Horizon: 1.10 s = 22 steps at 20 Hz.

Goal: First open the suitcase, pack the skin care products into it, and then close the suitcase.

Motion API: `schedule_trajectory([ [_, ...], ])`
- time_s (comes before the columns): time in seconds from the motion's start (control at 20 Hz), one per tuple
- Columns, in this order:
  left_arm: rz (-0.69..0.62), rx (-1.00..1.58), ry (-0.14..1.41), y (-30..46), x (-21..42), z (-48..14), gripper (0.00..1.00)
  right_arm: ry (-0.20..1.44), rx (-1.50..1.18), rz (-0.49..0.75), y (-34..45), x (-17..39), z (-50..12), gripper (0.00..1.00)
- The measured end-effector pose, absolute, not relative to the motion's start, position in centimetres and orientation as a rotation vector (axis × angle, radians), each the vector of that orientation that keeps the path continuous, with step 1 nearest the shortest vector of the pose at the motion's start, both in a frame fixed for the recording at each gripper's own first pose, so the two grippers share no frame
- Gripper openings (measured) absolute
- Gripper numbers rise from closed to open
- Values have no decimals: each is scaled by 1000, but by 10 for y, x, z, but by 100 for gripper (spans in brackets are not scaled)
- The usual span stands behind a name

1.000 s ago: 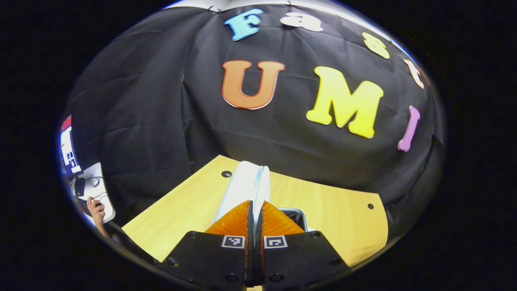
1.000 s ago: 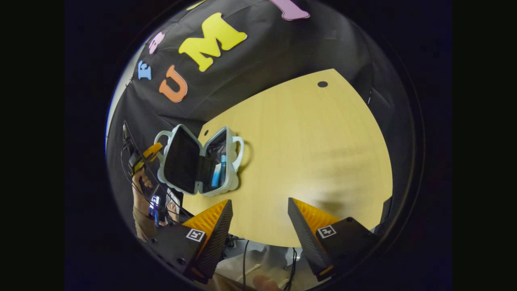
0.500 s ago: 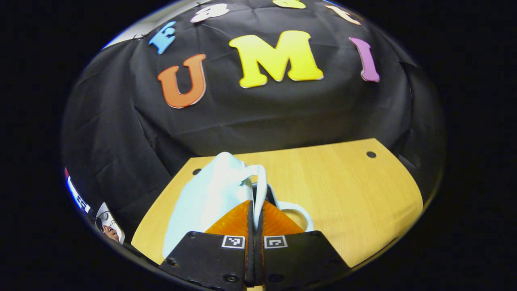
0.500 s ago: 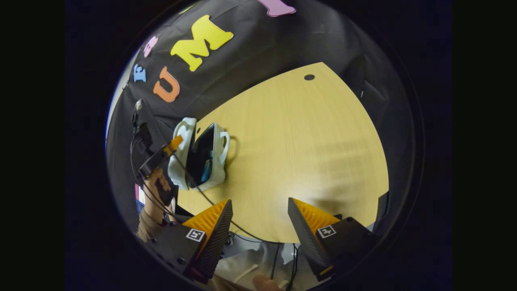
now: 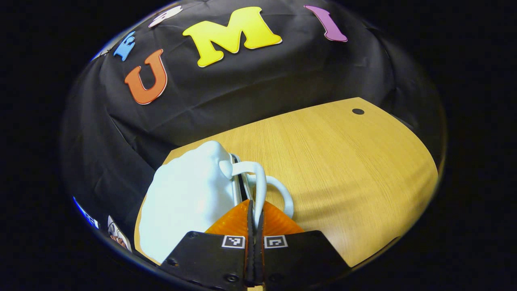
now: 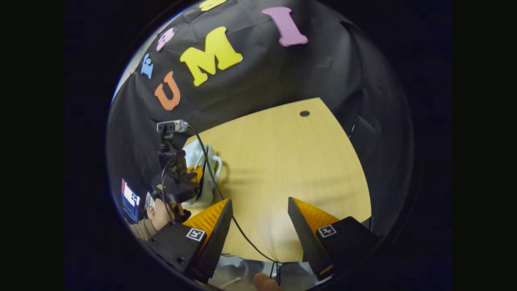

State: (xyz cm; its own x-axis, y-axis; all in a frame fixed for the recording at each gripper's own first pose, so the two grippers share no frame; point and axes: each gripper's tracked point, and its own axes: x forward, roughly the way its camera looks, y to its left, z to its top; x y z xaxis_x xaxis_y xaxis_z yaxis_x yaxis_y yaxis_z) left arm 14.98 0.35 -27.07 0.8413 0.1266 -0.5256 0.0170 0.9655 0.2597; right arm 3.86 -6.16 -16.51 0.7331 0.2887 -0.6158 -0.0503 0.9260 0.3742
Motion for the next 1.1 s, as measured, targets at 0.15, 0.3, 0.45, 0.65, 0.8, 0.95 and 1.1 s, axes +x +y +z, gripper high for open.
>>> schedule_trajectory([
  [0.15,40,175,551,17,148,-256,3,655,309,177,-55,52,-143,82],
  [0.3,9,128,523,22,141,-238,3,601,309,162,-46,61,-123,77],
  [0.45,-61,108,528,13,124,-235,9,561,290,142,-37,68,-112,82],
  [0.65,-95,57,594,4,116,-263,43,563,329,108,-28,71,-113,82],
  [0.8,-123,22,481,-2,109,-228,80,523,291,71,-30,64,-101,82],
  [0.95,-99,-3,384,14,89,-174,99,416,225,29,-30,60,-73,77],
  [1.1,-51,0,283,43,68,-116,99,279,150,-22,-23,57,-36,82],
])
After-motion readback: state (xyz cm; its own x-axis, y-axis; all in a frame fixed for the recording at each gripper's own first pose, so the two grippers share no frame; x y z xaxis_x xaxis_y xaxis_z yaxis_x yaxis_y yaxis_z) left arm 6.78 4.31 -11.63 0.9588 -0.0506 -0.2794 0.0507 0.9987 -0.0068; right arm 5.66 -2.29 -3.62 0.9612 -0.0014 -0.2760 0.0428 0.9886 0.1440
